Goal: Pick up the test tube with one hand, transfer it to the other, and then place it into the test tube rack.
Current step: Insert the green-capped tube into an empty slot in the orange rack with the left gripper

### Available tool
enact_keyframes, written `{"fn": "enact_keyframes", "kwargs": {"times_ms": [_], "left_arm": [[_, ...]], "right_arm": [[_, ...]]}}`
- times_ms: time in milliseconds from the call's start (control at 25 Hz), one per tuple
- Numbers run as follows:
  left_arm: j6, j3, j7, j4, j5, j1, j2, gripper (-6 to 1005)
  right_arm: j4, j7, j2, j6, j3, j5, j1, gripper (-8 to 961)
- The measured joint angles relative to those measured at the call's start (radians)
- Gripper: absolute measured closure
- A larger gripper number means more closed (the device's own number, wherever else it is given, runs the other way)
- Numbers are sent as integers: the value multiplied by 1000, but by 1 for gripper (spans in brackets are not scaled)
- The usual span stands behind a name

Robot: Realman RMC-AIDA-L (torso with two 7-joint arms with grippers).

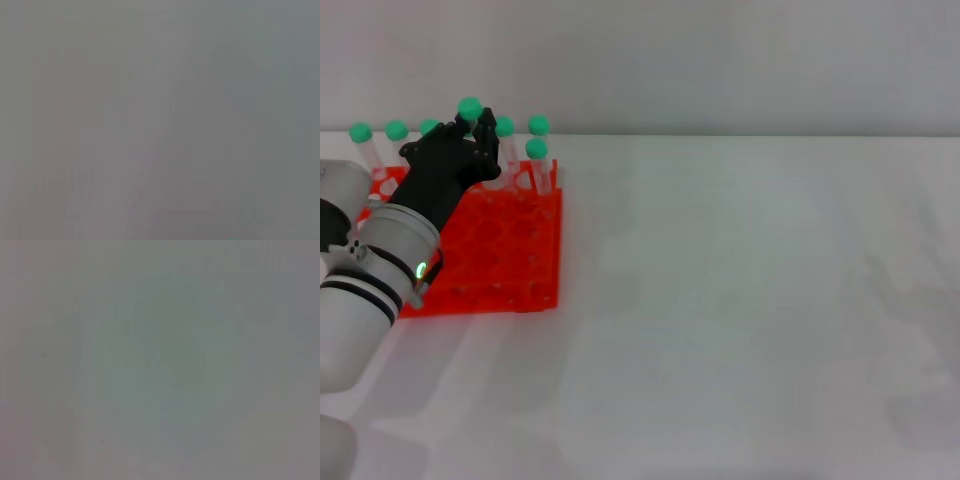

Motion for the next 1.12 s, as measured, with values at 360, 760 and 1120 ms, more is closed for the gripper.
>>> {"fn": "enact_keyframes", "kwargs": {"times_ms": [360, 760, 1120], "left_arm": [[59, 5, 0, -1, 2, -25, 0, 800], [146, 6, 0, 17, 48, -56, -1, 800], [154, 7, 0, 19, 57, -53, -3, 793]], "right_arm": [[0, -1, 0, 1, 1, 3, -2, 199], [-4, -1, 0, 5, 0, 3, -3, 198], [-4, -1, 0, 8, 0, 3, -3, 198]]}}
